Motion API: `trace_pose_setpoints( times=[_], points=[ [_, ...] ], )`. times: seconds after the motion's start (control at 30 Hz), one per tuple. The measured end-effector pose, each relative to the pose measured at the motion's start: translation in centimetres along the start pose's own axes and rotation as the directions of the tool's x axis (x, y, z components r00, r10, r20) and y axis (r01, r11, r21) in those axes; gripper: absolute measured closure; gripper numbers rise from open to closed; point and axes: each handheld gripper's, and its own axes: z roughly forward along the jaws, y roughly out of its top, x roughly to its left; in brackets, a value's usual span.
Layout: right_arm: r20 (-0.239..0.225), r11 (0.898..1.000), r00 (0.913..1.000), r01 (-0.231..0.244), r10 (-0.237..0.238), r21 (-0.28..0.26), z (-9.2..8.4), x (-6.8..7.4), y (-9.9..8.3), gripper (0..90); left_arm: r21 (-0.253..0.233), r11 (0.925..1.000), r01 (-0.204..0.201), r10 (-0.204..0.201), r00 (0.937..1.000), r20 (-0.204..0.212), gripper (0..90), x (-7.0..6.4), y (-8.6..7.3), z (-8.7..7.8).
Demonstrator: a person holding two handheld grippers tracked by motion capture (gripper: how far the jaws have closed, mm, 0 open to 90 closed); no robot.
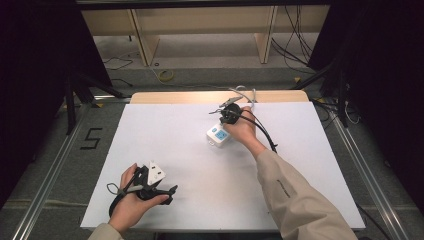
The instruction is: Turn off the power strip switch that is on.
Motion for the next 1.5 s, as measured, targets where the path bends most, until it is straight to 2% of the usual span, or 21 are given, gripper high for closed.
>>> trace_pose_setpoints(
  times=[0.77, 1.5],
  points=[
    [-0.016, 0.999, 0.9995, -0.026, 0.026, -0.038, -1.6, -0.5, -0.7, 90.0, 0.001, 1.0, 0.003, -0.003, 1.0, 0.0, 12.0, -0.1, 0.0, 0.1],
    [-0.05, 0.995, 0.9961, -0.076, 0.072, -0.071, -4.4, -1.3, -2.6, 75.0, 0.006, 1.0, 0.002, -0.002, 1.0, -0.007, 12.0, 0.0, 0.0, 0.0]
  ],
)
